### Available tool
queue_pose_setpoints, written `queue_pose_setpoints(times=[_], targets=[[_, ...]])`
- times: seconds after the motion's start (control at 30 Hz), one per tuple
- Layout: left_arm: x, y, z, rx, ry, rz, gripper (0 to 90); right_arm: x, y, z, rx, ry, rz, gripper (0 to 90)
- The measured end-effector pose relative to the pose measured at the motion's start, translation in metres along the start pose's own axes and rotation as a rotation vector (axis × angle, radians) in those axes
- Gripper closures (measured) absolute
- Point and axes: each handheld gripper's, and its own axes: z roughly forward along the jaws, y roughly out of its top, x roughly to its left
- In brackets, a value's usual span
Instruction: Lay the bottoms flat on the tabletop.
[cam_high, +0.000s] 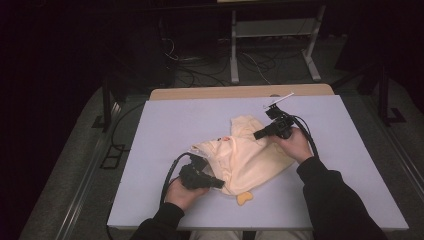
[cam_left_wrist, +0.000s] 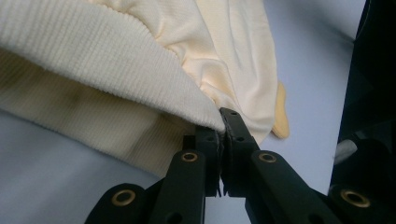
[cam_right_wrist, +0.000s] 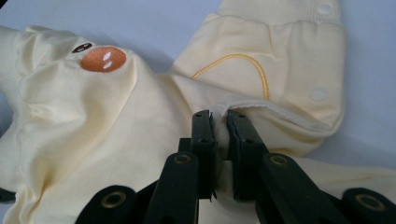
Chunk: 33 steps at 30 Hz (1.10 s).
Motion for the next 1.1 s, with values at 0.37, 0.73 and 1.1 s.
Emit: queue_pose_setpoints(times=[0.37,0.73,1.1], targets=[[0.004,0.005,-0.012,-0.035,0.007,-0.012,85.7,-0.005,-0.004,-0.014,-0.002,-0.035,-0.008,80.7],[0.008,0.016,-0.018,-0.05,0.025,-0.007,85.7,-0.015,-0.014,-0.032,-0.001,-0.115,-0.008,80.9],[0.013,0.023,-0.025,-0.044,0.073,0.004,85.8,-0.014,-0.042,-0.04,0.033,-0.097,0.034,81.4]])
